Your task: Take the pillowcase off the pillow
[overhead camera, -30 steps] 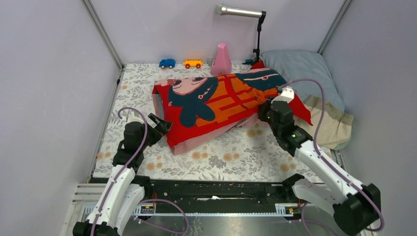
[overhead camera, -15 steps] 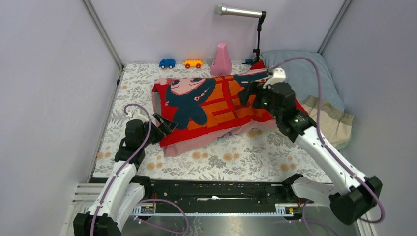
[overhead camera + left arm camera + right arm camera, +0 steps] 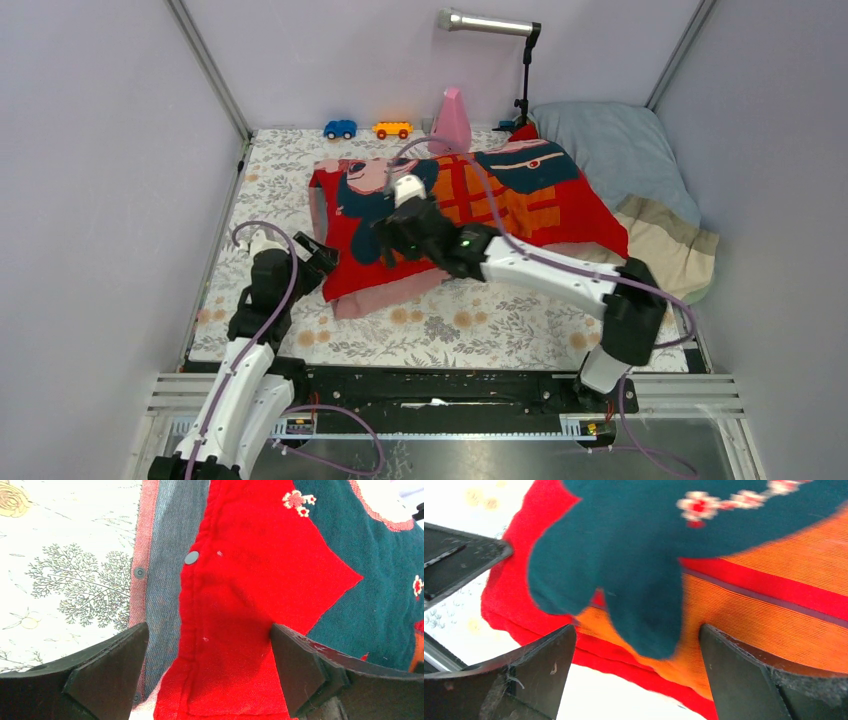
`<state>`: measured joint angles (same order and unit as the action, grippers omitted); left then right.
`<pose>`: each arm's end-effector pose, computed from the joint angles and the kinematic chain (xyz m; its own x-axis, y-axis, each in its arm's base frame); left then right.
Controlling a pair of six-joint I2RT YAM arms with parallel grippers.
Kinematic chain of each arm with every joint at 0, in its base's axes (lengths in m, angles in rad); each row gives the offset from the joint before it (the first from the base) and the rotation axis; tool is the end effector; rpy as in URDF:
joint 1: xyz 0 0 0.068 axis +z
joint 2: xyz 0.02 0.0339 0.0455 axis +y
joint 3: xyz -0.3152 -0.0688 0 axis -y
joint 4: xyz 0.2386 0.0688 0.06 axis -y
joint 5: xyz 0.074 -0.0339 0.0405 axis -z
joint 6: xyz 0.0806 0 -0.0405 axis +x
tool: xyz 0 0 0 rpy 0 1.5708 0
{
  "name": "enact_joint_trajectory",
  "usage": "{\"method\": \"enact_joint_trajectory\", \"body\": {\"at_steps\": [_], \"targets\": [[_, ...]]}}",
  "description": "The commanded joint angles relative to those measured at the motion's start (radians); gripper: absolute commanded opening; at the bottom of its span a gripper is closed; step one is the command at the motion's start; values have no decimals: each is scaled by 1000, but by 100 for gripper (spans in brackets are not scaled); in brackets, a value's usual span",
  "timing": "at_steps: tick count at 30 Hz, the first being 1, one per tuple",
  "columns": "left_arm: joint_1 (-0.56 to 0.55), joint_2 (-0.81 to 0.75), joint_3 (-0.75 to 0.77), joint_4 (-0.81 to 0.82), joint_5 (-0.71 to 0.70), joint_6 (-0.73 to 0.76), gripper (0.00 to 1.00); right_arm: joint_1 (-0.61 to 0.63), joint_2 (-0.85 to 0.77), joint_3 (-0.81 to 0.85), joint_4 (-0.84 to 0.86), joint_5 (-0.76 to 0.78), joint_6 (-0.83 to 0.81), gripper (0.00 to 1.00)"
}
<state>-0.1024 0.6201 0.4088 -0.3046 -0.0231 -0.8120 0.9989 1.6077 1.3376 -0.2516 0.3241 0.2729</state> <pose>0.1433 -0.0128 0.2290 -0.3973 -0.6885 -0.6068 -0.2995 0.7223 -0.6234 0.2424 0.3292 0.3477 -0.4343 -0.2027 -0.8777 -0.5510 0.8306 0.0808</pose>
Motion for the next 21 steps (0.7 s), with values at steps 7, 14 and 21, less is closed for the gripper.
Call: {"method": "enact_joint_trajectory", "body": {"at_steps": [7, 14, 21], "targets": [[6, -46, 36, 30, 2, 31, 99, 112, 235, 182, -79, 107, -34, 95], [8, -39, 12, 107, 148, 61, 99, 110, 136, 52, -55, 308, -33, 13], [7, -8, -20, 240, 303, 40, 99, 18, -150, -206, 92, 246, -23, 0]]}}
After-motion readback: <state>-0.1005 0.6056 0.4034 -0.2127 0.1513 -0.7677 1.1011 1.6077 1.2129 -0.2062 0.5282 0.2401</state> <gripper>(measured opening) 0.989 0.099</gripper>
